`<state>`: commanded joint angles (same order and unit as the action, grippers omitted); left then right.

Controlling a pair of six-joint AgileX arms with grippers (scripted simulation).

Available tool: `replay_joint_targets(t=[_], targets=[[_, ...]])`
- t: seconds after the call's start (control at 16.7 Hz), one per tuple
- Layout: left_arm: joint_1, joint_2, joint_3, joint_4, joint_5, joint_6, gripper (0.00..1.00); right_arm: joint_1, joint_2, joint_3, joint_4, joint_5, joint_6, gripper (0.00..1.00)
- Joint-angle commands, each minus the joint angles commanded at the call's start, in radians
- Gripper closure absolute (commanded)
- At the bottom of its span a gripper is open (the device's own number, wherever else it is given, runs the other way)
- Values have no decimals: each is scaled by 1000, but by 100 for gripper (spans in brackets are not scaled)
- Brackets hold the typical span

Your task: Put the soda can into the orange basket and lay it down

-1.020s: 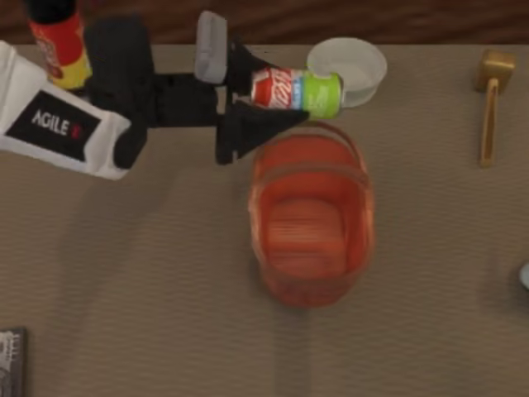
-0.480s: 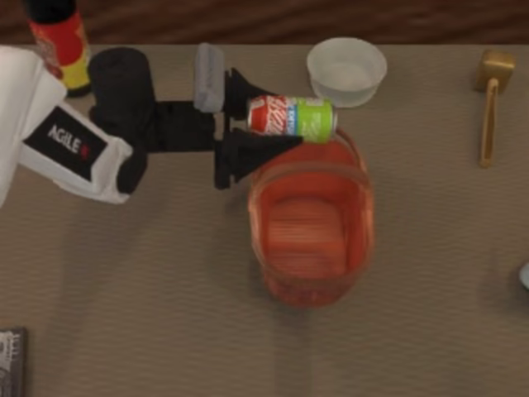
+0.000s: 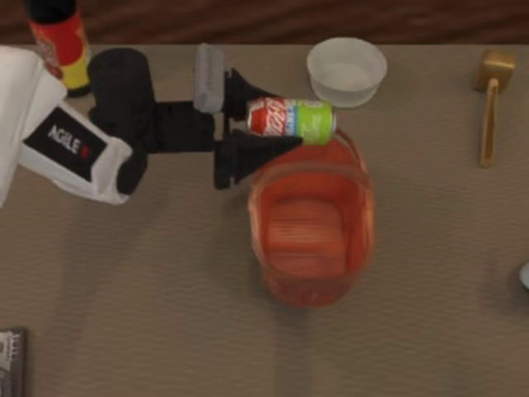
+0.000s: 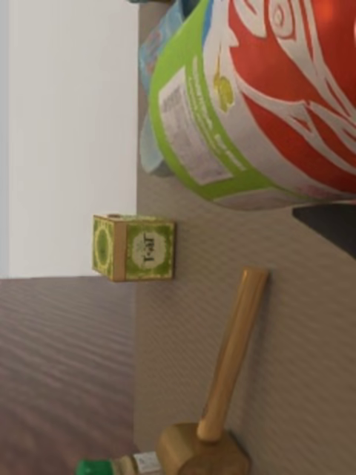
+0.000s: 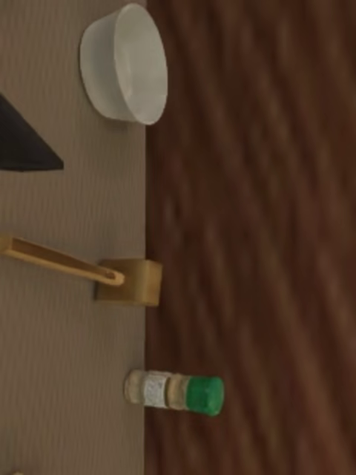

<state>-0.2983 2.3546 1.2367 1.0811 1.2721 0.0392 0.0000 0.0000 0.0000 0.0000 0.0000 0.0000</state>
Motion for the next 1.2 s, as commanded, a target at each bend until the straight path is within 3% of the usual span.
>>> replay_joint_targets(t=[0.24,0.3,0.9,1.2], targets=[[0,0,0,0,0,0,2,0,0,0,0,0,0,0],[0,0,0,0,0,0,0,0,0,0,0,0,0,0],[-1,-10,-2,-4,-7,-2,0,4,10,10,-8,-1,-6,0],[46,-206,-64,-88,-129,-49,0,81,216,212,-171,-6,-115,0]])
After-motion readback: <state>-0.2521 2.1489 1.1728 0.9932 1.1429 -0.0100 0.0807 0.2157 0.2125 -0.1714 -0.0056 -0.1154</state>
